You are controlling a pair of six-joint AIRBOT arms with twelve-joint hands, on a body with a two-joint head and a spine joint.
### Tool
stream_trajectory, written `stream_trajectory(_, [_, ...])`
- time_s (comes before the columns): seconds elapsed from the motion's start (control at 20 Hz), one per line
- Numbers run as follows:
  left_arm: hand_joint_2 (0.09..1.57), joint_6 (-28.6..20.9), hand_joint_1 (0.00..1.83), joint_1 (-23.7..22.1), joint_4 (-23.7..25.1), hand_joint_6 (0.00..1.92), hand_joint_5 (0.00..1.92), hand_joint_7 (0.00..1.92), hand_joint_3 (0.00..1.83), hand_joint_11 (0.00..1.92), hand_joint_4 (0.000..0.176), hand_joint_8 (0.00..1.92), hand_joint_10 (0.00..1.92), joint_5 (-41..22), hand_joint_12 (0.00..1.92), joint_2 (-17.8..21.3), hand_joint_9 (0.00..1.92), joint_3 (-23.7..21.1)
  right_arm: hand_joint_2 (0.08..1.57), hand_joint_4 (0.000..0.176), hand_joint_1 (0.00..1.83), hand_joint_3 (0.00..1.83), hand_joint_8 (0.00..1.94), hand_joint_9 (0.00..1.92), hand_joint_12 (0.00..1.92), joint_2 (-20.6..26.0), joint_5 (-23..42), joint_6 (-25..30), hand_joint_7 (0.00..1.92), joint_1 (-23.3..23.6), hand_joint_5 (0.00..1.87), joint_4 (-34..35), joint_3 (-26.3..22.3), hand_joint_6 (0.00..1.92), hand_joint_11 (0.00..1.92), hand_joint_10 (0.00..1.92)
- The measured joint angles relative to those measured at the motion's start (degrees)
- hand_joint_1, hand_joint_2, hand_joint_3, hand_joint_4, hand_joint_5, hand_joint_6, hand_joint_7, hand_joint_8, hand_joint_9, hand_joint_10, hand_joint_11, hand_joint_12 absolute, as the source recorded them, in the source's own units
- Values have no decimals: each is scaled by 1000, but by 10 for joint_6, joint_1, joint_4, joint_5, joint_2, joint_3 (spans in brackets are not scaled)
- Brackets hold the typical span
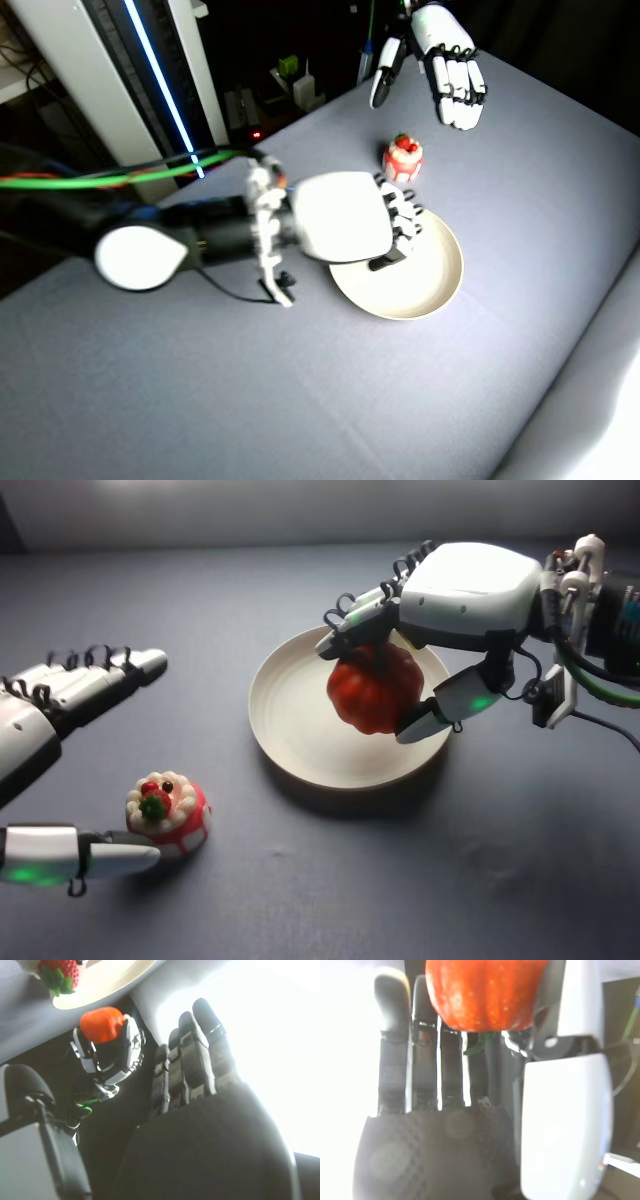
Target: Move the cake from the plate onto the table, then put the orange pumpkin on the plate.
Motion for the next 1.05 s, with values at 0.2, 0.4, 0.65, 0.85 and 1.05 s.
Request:
stream_trajectory(0.2, [896,-7,708,0,7,3,155,185,2,208,12,2,5,2,416,-7,293,2,863,150,620,0,0,196,977,-1,-30,0,6,0,0,4,12,0,17,5])
stream_trajectory(0.4, [904,-9,680,14,-5,3,146,180,0,245,36,4,2,-6,356,-7,298,-2,851,176,506,0,0,110,981,18,-13,0,0,-3,0,29,-28,0,0,0])
stream_trajectory(0.65, [874,-21,740,50,-48,8,170,193,0,228,16,2,0,-43,329,-8,279,-10,811,176,566,0,0,0,0,124,131,-1,0,-98,0,177,-89,0,0,0])
stream_trajectory(0.85, [836,-40,782,72,-55,0,37,53,6,28,115,0,0,-91,315,-18,50,-11,825,176,578,3,0,0,0,148,259,-1,0,-185,0,241,-146,0,0,0])
stream_trajectory(1.05, [828,-48,750,45,-97,0,0,0,1,0,108,0,0,-164,336,-26,1,7,943,176,551,18,0,0,0,181,396,-1,0,-269,0,351,-180,0,0,0])
